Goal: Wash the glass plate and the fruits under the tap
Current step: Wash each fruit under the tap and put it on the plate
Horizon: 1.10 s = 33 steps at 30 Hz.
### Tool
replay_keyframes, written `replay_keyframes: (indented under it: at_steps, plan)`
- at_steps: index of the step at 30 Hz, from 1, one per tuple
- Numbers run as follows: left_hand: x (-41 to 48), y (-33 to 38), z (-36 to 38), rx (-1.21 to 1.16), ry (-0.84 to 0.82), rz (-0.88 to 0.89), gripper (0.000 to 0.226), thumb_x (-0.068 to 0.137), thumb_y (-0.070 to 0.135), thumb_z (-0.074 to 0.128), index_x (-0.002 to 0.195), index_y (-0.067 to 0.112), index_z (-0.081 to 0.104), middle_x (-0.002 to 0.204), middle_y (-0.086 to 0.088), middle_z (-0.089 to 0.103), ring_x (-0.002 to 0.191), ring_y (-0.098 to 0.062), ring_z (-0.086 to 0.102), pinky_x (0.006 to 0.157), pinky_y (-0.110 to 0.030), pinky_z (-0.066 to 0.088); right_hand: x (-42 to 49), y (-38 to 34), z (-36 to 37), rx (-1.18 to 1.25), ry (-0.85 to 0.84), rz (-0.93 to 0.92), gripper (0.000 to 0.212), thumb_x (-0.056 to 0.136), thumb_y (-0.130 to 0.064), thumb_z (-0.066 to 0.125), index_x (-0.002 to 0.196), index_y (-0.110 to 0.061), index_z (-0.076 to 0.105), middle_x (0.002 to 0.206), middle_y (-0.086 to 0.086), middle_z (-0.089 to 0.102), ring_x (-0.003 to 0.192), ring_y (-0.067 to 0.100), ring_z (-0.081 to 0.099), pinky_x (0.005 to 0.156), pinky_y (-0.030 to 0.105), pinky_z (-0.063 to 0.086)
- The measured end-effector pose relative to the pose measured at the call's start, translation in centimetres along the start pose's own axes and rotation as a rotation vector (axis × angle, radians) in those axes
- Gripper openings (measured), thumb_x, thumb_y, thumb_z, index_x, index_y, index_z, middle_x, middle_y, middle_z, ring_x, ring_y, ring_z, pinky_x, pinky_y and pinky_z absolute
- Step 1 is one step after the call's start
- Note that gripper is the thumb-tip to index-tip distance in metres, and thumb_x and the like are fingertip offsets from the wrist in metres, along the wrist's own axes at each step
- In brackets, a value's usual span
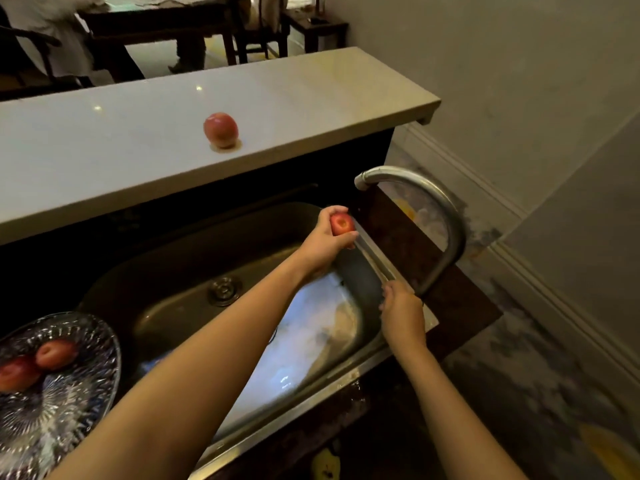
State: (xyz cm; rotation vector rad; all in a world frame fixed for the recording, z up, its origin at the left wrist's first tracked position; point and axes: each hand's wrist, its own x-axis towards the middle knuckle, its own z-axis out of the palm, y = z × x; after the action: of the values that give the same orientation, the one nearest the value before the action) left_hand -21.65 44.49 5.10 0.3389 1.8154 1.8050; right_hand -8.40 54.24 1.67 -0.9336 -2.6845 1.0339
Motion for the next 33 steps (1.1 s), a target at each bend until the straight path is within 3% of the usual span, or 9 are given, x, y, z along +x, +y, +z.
replay_keyframes:
  at_steps: [5, 16, 22, 24, 27, 29, 31, 33]
  plan:
    - [0.8, -0.3, 0.3, 0.013, 0.01, 0.014, 0.052, 0.088, 0.001, 0.055, 0.132, 0.018, 0.033, 0.122, -0.012, 0.035, 0.104, -0.024, 0.046, 0.074, -0.022, 0.05, 0.6, -0.5, 0.5, 0.024, 0.063, 0.065, 0.031, 0.1, -0.016, 0.033, 0.108, -0.001, 0.058, 0.101, 0.022, 0.065, 0.094, 0.036, 0.063, 0.083, 0.044, 0.05]
    - [1.7, -0.3, 1.0, -0.063, -0.041, 0.028, 0.047, 0.086, -0.002, 0.056, 0.12, 0.025, 0.038, 0.127, -0.019, 0.038, 0.1, -0.021, 0.049, 0.071, -0.022, 0.048, 1.5, -0.8, 0.7, -0.081, 0.085, 0.104, 0.025, 0.098, -0.011, 0.04, 0.113, -0.005, 0.058, 0.109, 0.018, 0.065, 0.101, 0.032, 0.062, 0.082, 0.038, 0.048]
    - [1.9, -0.5, 1.1, -0.035, -0.077, 0.016, 0.051, 0.085, 0.001, 0.059, 0.126, 0.022, 0.038, 0.122, -0.011, 0.037, 0.099, -0.021, 0.049, 0.072, -0.024, 0.047, 1.5, -0.5, 0.8, -0.049, 0.104, 0.092, 0.026, 0.099, -0.015, 0.037, 0.107, -0.003, 0.059, 0.099, 0.017, 0.067, 0.093, 0.03, 0.064, 0.078, 0.036, 0.049]
    - [1.9, -0.4, 1.2, -0.083, -0.108, 0.012, 0.043, 0.087, 0.005, 0.057, 0.124, 0.02, 0.041, 0.125, -0.013, 0.039, 0.097, -0.022, 0.05, 0.068, -0.022, 0.046, 1.3, -0.7, 0.5, -0.027, 0.091, 0.088, 0.03, 0.1, -0.018, 0.035, 0.106, -0.003, 0.06, 0.094, 0.016, 0.067, 0.087, 0.029, 0.065, 0.075, 0.036, 0.051]
    - [1.7, 0.4, 1.6, -0.187, -0.089, -0.027, 0.011, 0.096, 0.023, 0.046, 0.105, 0.019, 0.05, 0.105, -0.01, 0.052, 0.073, -0.016, 0.057, 0.052, -0.017, 0.044, 1.1, -1.9, -0.3, -0.067, 0.193, -0.046, 0.03, 0.1, -0.023, 0.034, 0.109, -0.006, 0.058, 0.089, 0.01, 0.065, 0.08, 0.024, 0.063, 0.066, 0.034, 0.048]
    - [1.8, 0.7, 1.7, -0.143, 0.033, -0.079, 0.028, 0.098, 0.037, 0.038, 0.09, 0.017, 0.055, 0.084, -0.008, 0.058, 0.053, -0.012, 0.054, 0.042, -0.016, 0.041, 1.8, -3.4, -1.1, 0.007, 0.237, -0.167, 0.034, 0.099, -0.028, 0.034, 0.118, -0.011, 0.055, 0.097, 0.009, 0.064, 0.087, 0.022, 0.06, 0.071, 0.035, 0.048]
    - [2.0, 1.2, 2.0, -0.132, 0.138, -0.145, 0.038, 0.098, 0.043, 0.033, 0.084, 0.015, 0.054, 0.074, -0.007, 0.058, 0.047, -0.013, 0.051, 0.039, -0.017, 0.039, 3.8, -5.3, -1.5, 0.22, 0.084, -0.144, 0.041, 0.098, -0.04, 0.031, 0.13, -0.021, 0.047, 0.114, 0.009, 0.056, 0.096, 0.019, 0.054, 0.081, 0.034, 0.045]
    - [2.1, 1.8, 2.5, -0.17, 0.156, -0.169, 0.031, 0.099, 0.038, 0.034, 0.088, 0.014, 0.051, 0.078, -0.006, 0.054, 0.058, -0.014, 0.052, 0.042, -0.019, 0.041, 6.3, -7.2, -1.4, 0.369, -0.122, -0.033, 0.044, 0.097, -0.047, 0.028, 0.132, -0.028, 0.045, 0.12, 0.009, 0.052, 0.097, 0.019, 0.052, 0.082, 0.032, 0.042]
